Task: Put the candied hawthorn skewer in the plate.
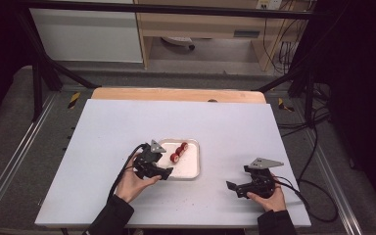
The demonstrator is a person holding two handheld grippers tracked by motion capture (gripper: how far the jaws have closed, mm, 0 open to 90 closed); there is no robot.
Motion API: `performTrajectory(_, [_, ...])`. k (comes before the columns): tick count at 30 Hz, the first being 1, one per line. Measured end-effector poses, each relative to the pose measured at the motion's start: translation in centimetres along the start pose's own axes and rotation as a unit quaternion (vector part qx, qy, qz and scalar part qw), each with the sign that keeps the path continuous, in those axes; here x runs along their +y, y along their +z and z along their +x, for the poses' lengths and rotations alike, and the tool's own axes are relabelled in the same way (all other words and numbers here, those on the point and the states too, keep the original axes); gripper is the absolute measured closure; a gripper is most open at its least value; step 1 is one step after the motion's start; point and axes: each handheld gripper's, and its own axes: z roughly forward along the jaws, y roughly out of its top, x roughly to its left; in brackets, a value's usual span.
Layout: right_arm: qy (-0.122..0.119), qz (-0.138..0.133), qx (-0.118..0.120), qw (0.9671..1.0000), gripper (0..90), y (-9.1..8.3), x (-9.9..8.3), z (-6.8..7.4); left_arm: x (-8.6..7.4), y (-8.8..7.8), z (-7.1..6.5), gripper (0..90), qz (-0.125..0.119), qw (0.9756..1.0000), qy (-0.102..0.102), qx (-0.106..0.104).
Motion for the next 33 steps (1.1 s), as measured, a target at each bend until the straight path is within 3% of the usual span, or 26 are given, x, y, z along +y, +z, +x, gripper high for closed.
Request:
performTrajectory(5, [-0.001, 0.0, 0.0, 1.0, 1.2, 0.0, 0.0, 0.0, -0.8, -1.4, 0.6, 21.1, -0.004, 0.9999, 0.012, -0.005])
performTrajectory(12, [-0.003, 0.0, 0.0, 1.0, 0.8, 0.0, 0.0, -0.1, -2.9, -3.1, 1.9, 12.0, -0.022, 0.9997, 0.006, -0.005])
performTrajectory(20, [-0.005, 0.004, 0.001, 1.0, 0.6, 0.0, 0.0, 0.0, -6.4, -4.6, 3.9, 11.0, -0.048, 0.9987, -0.012, 0.006])
performTrajectory(28, [-0.006, 0.01, 0.001, 0.9999, 0.6, 0.1, -0.2, 0.1, -9.7, -5.1, 5.0, 10.8, -0.076, 0.9968, -0.02, 0.014])
performTrajectory(33, [-0.013, 0.014, 0.001, 0.9998, 0.6, 0.1, -0.3, 0.1, -11.1, -5.1, 5.8, 10.8, -0.076, 0.9965, -0.033, 0.015])
